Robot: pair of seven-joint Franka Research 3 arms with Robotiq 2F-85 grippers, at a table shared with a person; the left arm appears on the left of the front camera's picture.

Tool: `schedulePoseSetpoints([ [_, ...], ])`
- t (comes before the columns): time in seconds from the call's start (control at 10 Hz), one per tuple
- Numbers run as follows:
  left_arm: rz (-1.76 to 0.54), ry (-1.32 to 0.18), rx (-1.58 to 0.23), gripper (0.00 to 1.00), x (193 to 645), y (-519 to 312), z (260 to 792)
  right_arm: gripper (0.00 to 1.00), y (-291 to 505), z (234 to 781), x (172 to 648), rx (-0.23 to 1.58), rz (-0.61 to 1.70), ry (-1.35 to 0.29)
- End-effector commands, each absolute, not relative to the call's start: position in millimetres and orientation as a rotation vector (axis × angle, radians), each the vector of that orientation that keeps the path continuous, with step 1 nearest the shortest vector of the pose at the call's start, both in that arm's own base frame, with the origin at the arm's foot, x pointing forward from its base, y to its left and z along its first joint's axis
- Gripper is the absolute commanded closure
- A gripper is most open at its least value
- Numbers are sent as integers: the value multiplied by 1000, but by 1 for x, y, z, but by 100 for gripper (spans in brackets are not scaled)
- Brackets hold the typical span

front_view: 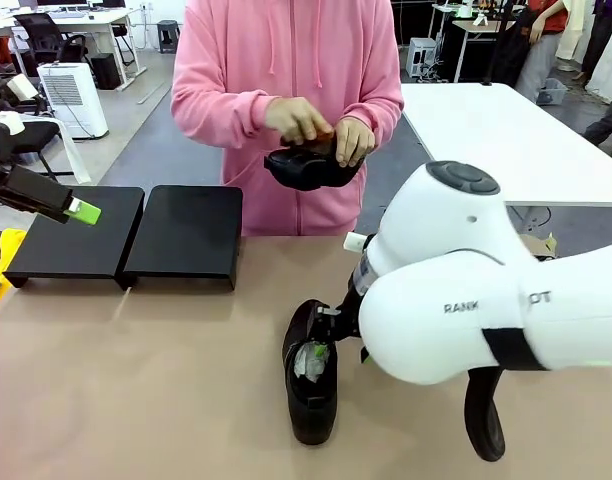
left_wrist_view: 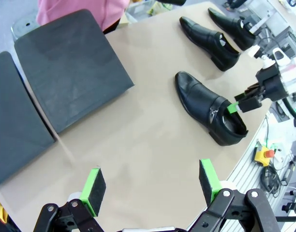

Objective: Organize the shoes by placing them on the stand.
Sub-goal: Pick up one Shoe and place it in the middle of the table, then place the Shoe from the middle of the table onto the Shoes Stand.

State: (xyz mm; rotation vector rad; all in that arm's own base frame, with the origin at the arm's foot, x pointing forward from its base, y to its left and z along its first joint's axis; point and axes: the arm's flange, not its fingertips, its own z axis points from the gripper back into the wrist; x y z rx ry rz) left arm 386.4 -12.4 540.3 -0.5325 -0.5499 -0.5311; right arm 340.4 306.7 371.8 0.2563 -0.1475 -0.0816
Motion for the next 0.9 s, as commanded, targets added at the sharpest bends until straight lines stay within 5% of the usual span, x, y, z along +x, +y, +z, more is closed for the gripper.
schedulePoseSetpoints([
  [0.0,-549,-562,-548,0,388,-11,540,0,280,392,332,273,-8,-147],
  [0.8,-549,-562,-548,0,388,-11,540,0,307,372,340,256,-82,-148],
])
